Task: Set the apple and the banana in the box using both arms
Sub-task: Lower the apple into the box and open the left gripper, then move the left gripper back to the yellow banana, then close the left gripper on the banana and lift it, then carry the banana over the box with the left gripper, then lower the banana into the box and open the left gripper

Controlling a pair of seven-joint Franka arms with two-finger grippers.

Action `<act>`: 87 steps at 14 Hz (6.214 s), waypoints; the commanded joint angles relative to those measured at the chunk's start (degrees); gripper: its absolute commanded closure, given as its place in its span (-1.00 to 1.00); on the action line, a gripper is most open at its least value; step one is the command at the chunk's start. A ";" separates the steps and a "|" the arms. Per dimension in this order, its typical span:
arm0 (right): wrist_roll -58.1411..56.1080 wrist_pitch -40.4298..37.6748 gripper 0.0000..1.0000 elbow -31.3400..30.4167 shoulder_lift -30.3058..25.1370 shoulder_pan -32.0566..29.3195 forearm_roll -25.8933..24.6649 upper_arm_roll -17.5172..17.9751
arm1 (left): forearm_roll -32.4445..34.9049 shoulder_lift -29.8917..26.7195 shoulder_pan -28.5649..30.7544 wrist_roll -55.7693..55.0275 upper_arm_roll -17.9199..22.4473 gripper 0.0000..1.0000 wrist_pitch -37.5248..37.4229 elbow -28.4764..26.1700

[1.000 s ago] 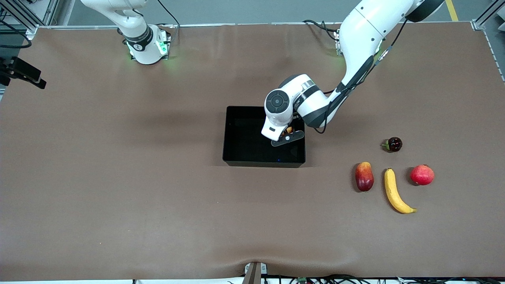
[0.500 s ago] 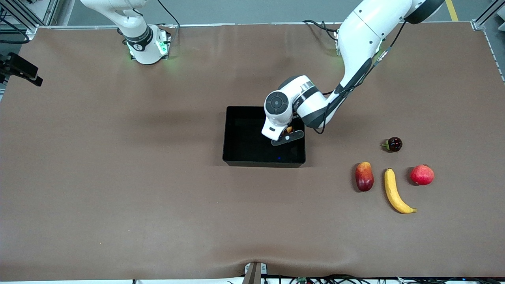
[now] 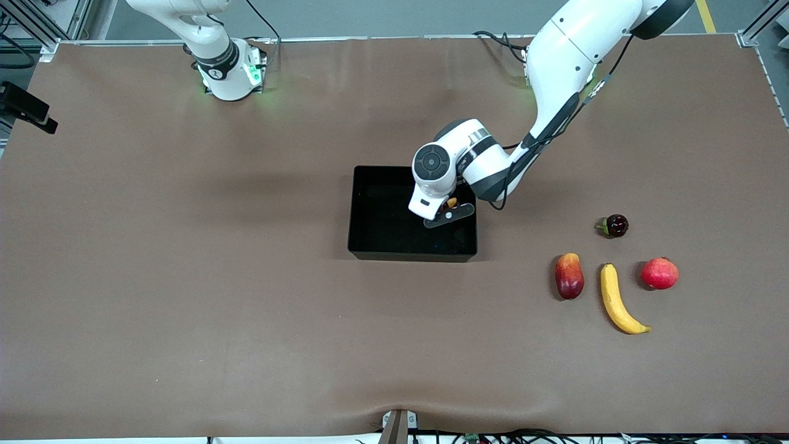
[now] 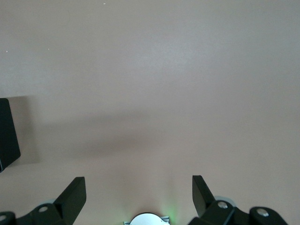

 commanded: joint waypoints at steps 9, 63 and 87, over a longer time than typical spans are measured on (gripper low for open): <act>-0.52 -0.66 -1.00 0.16 -0.41 -0.89 0.87 0.53 | -5.64 -10.87 1.52 -0.22 -0.60 -1.00 -13.32 7.85; -0.08 -1.27 -1.00 0.24 -0.50 0.87 1.57 0.79 | 9.82 -4.37 31.26 24.96 -21.96 1.00 -7.97 12.43; -0.08 -1.27 -1.00 0.24 -0.50 0.87 1.57 0.79 | 10.89 4.24 -19.21 -3.20 9.50 1.00 7.14 19.11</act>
